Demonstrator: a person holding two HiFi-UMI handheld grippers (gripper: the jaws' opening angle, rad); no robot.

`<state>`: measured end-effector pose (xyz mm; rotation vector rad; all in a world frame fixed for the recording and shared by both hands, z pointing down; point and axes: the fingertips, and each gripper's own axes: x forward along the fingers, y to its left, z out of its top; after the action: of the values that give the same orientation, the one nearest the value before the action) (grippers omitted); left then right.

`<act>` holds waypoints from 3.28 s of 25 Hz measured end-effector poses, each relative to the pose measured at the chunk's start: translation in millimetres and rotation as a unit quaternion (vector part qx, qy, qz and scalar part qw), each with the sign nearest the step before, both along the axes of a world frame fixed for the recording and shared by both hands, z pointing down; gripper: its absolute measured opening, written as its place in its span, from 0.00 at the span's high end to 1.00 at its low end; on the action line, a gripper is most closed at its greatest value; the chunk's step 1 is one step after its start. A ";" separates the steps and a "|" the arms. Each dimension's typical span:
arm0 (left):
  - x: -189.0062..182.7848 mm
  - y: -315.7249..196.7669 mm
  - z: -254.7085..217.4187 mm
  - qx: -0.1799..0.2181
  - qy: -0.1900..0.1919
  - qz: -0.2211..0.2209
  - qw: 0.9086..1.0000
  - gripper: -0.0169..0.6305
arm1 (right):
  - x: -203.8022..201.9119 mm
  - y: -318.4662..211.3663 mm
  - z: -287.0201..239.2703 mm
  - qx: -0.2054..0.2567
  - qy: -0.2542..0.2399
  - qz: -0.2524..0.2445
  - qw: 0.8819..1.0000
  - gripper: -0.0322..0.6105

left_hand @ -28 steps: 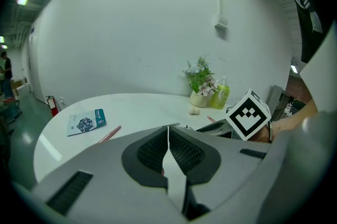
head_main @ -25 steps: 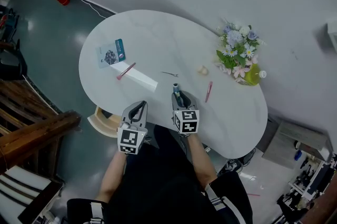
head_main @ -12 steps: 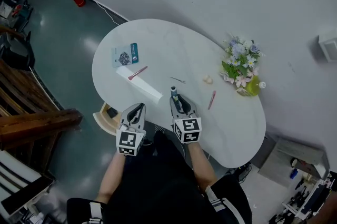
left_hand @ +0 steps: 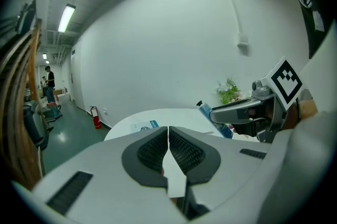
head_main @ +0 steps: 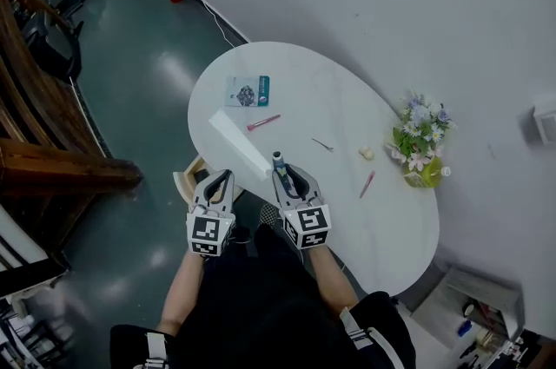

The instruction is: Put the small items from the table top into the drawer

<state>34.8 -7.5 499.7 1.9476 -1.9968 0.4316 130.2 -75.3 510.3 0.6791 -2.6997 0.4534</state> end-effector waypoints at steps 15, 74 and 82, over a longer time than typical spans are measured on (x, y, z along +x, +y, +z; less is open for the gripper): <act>-101.1 103.8 -0.7 -0.001 0.005 -0.127 0.992 0.94 | -127.5 105.1 -5.8 0.002 -0.003 -0.161 0.987 0.75; -179.1 176.6 224.8 -0.097 0.137 -0.202 0.965 0.94 | -268.2 189.7 356.3 -0.106 0.232 -0.294 0.921 0.75; -190.3 181.8 228.9 -0.101 0.140 -0.205 0.963 0.94 | -272.1 187.3 385.4 -0.107 0.262 -0.294 0.913 0.75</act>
<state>-155.5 174.3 728.6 1.3424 -2.0066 0.2272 -141.9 112.0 895.7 -0.0884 -2.1458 0.3354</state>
